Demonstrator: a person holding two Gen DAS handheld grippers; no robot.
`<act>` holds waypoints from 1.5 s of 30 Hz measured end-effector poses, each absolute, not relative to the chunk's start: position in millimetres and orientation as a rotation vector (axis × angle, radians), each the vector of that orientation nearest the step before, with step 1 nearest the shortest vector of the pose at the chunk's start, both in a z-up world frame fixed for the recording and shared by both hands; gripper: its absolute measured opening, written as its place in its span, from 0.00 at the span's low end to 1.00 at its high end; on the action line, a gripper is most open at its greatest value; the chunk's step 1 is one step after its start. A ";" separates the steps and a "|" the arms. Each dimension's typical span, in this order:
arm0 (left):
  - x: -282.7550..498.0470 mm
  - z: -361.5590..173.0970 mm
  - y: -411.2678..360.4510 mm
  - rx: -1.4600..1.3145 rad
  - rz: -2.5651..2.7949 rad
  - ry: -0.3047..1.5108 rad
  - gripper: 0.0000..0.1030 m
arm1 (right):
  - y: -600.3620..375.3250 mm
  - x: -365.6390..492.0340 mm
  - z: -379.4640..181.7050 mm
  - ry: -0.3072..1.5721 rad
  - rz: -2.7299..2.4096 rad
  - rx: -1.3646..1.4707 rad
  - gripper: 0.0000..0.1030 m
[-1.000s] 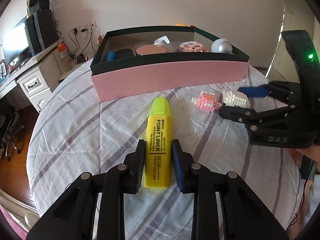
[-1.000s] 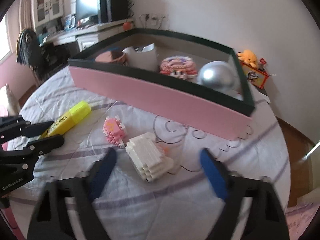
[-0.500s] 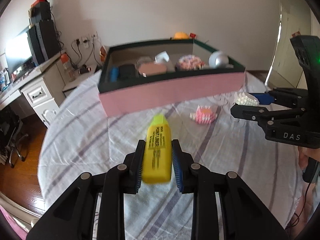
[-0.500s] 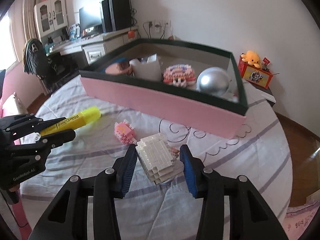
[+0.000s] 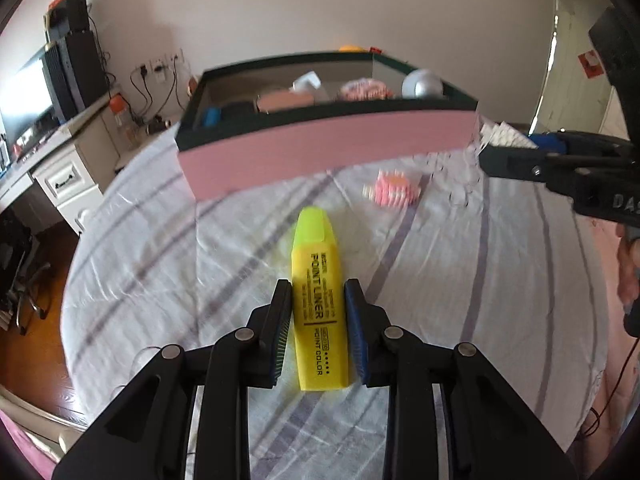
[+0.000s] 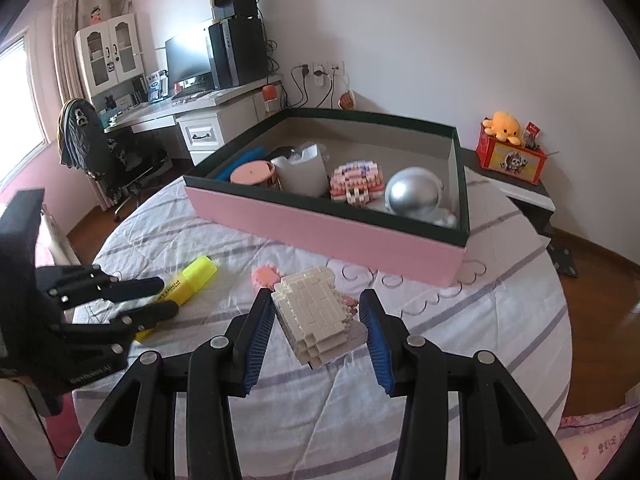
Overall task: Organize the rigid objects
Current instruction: 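Lift and carry the yellow highlighter and white block piece over the box, then open both tools to drop the highlighter and white block piece in the box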
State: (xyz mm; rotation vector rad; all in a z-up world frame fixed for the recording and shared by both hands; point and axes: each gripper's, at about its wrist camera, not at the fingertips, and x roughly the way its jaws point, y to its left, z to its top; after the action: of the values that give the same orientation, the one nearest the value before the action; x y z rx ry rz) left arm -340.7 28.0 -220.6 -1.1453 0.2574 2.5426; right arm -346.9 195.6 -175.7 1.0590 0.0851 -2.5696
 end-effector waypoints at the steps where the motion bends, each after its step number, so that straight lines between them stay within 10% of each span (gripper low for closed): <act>1: -343.7 -221.1 28.4 -1.145 2.544 0.246 0.28 | 197.5 -346.8 -177.3 0.081 -2.569 1.063 0.44; 24: -391.2 -86.7 47.8 -0.720 2.739 0.382 0.26 | 209.6 -379.1 -98.9 0.134 -2.673 0.840 0.44; 45: -554.2 -151.3 91.8 -1.044 2.618 0.486 0.26 | 230.7 -523.3 -168.2 0.172 -2.612 1.138 0.44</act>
State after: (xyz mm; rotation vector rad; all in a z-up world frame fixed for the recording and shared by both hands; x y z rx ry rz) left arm -554.2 91.8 -151.3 -1.0440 0.4857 2.6180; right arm -523.3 230.7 -168.2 1.1377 0.1719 -2.6121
